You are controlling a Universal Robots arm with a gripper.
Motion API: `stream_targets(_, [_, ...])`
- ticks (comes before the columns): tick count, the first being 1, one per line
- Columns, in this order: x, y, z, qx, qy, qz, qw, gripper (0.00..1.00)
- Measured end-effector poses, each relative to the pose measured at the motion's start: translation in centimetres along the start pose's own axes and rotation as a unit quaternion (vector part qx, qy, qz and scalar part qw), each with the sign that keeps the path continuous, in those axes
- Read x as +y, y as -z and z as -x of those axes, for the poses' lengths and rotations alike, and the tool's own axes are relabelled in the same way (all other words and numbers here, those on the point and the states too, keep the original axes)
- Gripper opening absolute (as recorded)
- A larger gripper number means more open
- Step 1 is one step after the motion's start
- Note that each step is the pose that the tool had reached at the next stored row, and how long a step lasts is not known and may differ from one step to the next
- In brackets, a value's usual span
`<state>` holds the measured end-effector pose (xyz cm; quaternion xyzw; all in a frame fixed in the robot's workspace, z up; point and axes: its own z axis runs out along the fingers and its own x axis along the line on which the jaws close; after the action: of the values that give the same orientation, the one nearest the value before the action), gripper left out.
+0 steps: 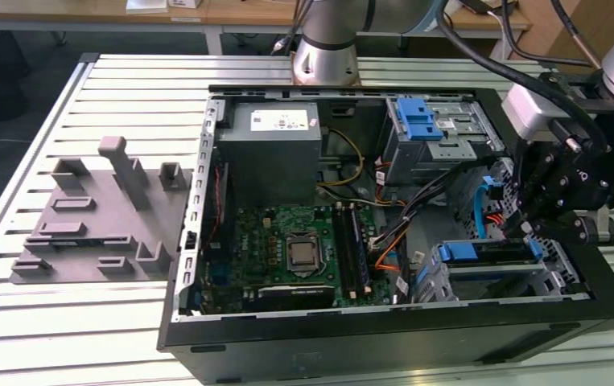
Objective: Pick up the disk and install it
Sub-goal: 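Insert the second disk wire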
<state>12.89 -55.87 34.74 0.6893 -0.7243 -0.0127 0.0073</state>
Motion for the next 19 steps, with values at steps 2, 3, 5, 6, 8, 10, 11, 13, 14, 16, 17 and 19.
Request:
stream_targets(2, [0.03,0.01,0.0,0.0001,0.0,-0.0002,1.0,0.11])
stream_targets(3, [0.06,0.0,0.0,0.0,0.0,-0.0004,1.0,0.11])
stream_targets(5, [0.17,0.0,-0.01,0.0,0.0,-0.001,1.0,0.11])
stream_targets(6, [0.25,-0.01,-0.01,-0.0001,0.0,-0.0014,1.0,0.11])
stream_targets(8, [0.42,-0.01,-0.02,-0.0001,0.0,-0.0023,1.0,0.11])
stream_targets(10, [0.6,-0.02,-0.03,-0.0002,0.0,-0.0038,1.0,0.11])
stream_targets(11, [0.67,-0.02,-0.04,-0.0002,0.0,-0.0046,1.0,0.11])
stream_targets(13, [0.76,-0.02,-0.04,-0.0003,0.0,-0.0059,1.0,0.11])
stream_targets(14, [0.81,-0.02,-0.04,-0.0003,0.0,-0.0064,1.0,0.11])
stream_targets(16, [1.11,-0.03,-0.05,-0.0004,0.0,-0.0085,1.0,0.11])
stream_targets(17, [1.36,-0.04,-0.07,-0.0005,0.0,-0.0103,0.9999,0.11])
stream_targets(19, [1.8,-0.04,-0.09,-0.0007,0.0,-0.0144,0.9999,0.11])
